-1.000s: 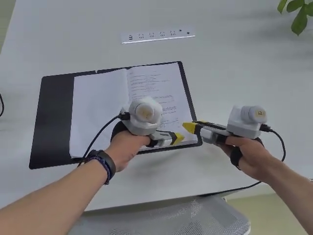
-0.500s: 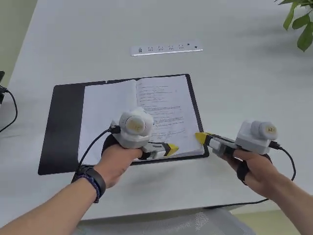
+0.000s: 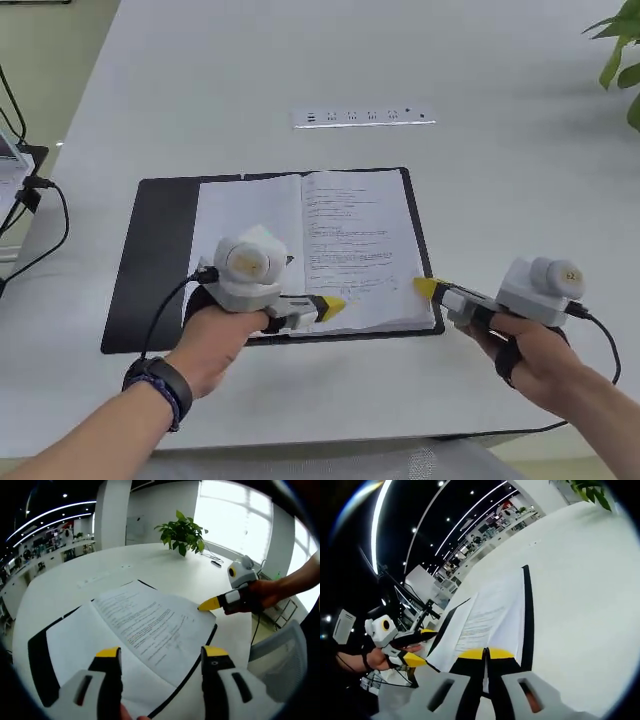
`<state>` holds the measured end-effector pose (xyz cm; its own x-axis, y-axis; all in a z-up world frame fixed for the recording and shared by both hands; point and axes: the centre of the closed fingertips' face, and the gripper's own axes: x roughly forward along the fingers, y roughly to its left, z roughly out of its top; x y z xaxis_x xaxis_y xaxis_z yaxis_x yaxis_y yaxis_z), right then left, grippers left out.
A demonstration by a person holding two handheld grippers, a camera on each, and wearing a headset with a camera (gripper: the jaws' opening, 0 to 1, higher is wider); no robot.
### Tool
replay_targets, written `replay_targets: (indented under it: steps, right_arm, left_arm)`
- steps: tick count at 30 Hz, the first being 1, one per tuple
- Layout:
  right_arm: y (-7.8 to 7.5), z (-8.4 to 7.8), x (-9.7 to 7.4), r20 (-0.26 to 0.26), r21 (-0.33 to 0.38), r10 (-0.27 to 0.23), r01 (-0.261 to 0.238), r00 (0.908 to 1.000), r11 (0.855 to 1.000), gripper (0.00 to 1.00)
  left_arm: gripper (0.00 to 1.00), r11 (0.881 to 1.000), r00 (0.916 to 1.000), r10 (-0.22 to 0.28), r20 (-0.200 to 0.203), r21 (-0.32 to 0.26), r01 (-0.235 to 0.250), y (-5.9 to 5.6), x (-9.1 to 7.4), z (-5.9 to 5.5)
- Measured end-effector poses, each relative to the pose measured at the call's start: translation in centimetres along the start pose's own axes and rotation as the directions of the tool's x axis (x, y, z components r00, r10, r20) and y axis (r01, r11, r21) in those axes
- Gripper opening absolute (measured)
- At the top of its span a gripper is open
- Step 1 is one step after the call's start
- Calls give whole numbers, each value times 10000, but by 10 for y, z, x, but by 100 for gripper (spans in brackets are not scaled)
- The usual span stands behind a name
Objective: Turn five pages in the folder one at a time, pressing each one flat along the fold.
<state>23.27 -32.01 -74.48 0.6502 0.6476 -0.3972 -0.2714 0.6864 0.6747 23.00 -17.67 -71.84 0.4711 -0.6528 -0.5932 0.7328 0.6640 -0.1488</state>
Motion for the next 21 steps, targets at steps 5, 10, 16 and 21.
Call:
replay_targets:
  steps: [5,10,16,21]
  right_arm:
    - [7,4,4,88,-21,77,-77,9999,10000,0]
    - [19,10,9,201,-193,152,-148,9997,9997,0]
    - [37,12,17,336,-286,473,-463,9983,9985,0]
    - [52,13,26,428,-214,711,-703,9965,9973,0]
  left_arm:
    - [64,9998,9997,167,158,-83,-166,7,-12,0]
    - [65,9991,9989,375,271,-211,-370,18,-25,-3]
    - [65,9981,9979,573,318,-266,-564,29,-39,-9]
    - [66,9968,9965,762,334,-247,-754,38,-53,-14]
